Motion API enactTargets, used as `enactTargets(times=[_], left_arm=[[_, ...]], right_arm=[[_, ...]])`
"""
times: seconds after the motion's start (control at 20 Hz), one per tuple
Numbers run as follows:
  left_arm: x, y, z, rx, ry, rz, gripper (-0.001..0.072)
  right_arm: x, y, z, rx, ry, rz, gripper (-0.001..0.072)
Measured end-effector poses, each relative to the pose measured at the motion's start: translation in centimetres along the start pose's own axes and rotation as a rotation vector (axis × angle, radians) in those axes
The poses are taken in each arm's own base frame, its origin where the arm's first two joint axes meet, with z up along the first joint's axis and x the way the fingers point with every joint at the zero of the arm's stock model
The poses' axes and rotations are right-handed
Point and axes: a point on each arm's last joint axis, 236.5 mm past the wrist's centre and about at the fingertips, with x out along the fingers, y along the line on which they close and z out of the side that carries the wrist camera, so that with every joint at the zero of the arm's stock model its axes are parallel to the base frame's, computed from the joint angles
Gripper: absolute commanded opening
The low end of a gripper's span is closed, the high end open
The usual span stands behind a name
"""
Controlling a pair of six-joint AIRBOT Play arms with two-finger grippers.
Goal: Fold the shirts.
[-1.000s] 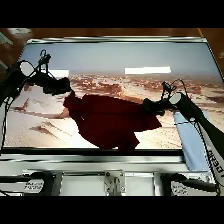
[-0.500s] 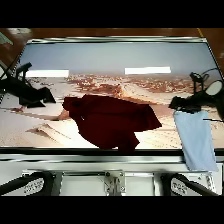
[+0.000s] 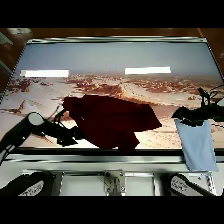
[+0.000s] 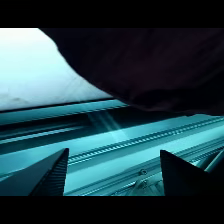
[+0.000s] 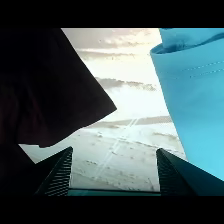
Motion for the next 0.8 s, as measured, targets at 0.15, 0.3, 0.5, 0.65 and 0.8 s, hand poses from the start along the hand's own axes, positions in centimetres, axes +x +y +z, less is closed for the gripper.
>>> enactTargets(times=[0.15, 0.3, 0.5, 0.65, 0.8], left_arm=[[3.2, -1.7, -0.6, -0.033, -0.025, -0.065, 0.0699], [5.6, -2.8, -1.2, -0.059, -0.026, -0.090, 0.0699], [7.5, -3.1, -1.6, -0.095, -0.023, -0.095, 0.0685], [8.0, -3.5, -1.0, -0.126, -0.052, -0.113, 0.0442], [8.2, -3.9, -0.1, -0.159, -0.087, -0.131, 0.0479]], right_arm=[[0.2, -0.1, 0.3, 0.007, -0.019, 0.006, 0.0636], [0.3, -0.1, 0.7, 0.009, -0.038, 0.008, 0.0636], [0.3, -0.2, 1.1, 0.011, -0.058, 0.005, 0.0637], [0.3, -0.2, 1.3, 0.010, -0.066, 0.004, 0.0637], [0.7, 0.6, 1.2, -0.017, -0.055, 0.007, 0.0637]])
